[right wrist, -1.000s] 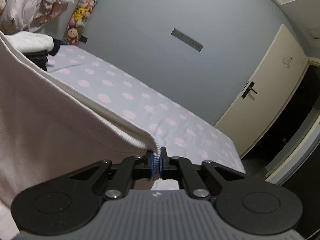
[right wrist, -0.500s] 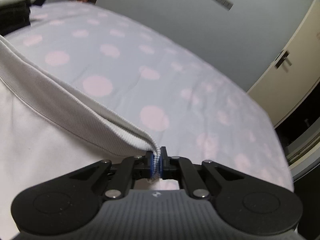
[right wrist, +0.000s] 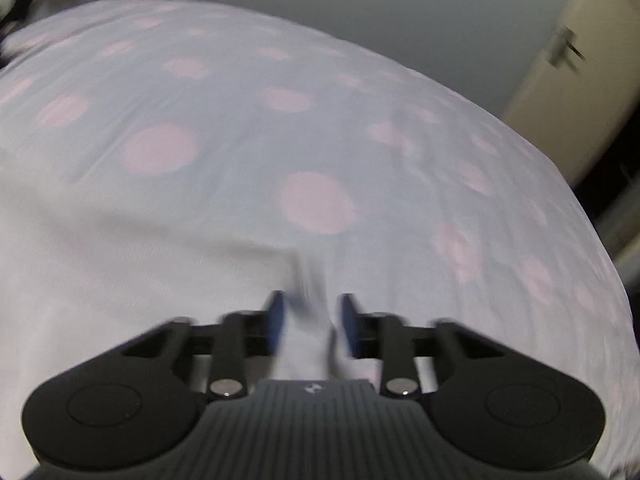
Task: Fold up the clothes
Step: 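Fold the shirt over onto itself with both grippers and open them, then grasp the folded shirt edge with the right gripper and lift it, then fold the shirt in half with the right gripper and release it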
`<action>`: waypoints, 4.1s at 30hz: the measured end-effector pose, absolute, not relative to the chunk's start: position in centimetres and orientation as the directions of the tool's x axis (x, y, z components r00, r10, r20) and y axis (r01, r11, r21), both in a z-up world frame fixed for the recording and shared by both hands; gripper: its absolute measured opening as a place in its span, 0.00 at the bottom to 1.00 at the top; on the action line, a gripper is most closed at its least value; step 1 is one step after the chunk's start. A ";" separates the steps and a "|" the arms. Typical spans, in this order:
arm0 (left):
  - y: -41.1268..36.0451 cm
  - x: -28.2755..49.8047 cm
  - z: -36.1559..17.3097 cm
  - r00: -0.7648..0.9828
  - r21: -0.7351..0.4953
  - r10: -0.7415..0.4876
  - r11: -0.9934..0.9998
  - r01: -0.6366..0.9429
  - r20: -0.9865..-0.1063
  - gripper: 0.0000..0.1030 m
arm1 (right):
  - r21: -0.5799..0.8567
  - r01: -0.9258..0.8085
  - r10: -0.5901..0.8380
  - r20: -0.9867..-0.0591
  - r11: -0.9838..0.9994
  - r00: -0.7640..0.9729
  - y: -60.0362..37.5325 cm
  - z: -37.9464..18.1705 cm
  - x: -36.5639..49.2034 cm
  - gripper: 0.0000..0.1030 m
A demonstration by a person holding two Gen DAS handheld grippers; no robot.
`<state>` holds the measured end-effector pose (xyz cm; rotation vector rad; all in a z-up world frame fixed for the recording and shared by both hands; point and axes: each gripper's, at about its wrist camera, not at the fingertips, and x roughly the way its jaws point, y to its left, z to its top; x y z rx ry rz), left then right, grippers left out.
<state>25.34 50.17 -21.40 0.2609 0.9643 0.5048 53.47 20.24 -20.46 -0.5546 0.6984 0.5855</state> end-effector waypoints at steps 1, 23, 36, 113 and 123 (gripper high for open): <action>50.0 24.8 -20.8 0.459 0.435 0.534 0.845 -0.310 -0.710 0.35 | -0.230 -0.637 0.303 -0.728 0.736 0.614 19.5 -19.8 53.8 0.40; 45.9 10.4 -17.3 0.486 -0.026 0.471 0.698 -0.716 -0.736 0.48 | 0.326 -0.362 0.465 -0.777 0.873 0.424 3.7 -21.5 50.4 0.67; 48.9 9.6 -20.4 0.430 -0.042 0.492 0.620 -0.783 -0.756 0.48 | 0.209 -0.433 0.417 -0.779 0.877 0.469 7.4 -23.1 49.2 0.20; 47.3 -2.1 -17.4 0.682 -0.572 0.131 0.446 -0.689 -0.719 0.56 | 0.164 -0.731 0.584 -0.724 0.662 0.367 15.9 -15.6 17.9 0.52; 46.8 -0.5 -19.7 0.650 -0.552 0.077 0.457 -0.697 -0.756 0.16 | -0.071 -0.828 0.506 -0.762 0.556 0.405 16.8 -19.8 14.2 0.54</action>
